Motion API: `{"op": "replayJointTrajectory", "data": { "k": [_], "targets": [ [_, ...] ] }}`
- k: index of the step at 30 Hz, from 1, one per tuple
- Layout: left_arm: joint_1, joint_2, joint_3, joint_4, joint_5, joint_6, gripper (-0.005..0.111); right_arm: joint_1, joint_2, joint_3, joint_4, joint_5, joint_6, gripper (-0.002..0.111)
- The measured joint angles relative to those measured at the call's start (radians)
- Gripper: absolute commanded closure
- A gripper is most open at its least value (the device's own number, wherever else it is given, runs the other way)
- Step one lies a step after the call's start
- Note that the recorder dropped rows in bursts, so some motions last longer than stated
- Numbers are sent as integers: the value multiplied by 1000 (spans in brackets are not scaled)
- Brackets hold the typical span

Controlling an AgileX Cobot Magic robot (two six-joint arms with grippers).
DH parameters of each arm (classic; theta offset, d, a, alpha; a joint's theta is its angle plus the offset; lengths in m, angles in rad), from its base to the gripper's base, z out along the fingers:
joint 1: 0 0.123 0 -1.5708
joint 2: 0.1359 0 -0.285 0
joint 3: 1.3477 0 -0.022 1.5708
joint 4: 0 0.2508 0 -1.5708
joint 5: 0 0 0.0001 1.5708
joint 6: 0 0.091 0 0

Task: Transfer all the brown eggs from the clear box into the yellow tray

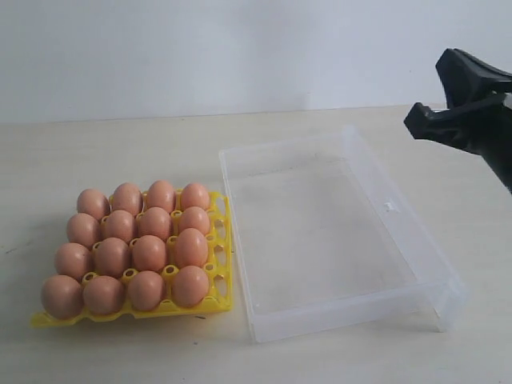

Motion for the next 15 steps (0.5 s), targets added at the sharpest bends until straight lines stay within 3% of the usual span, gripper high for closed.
{"op": "replayJointTrajectory", "data": {
  "k": [15],
  "targets": [
    [0,0,0,0,0,0,107,-1,-75,14,-52,65,30,108]
  ]
}}
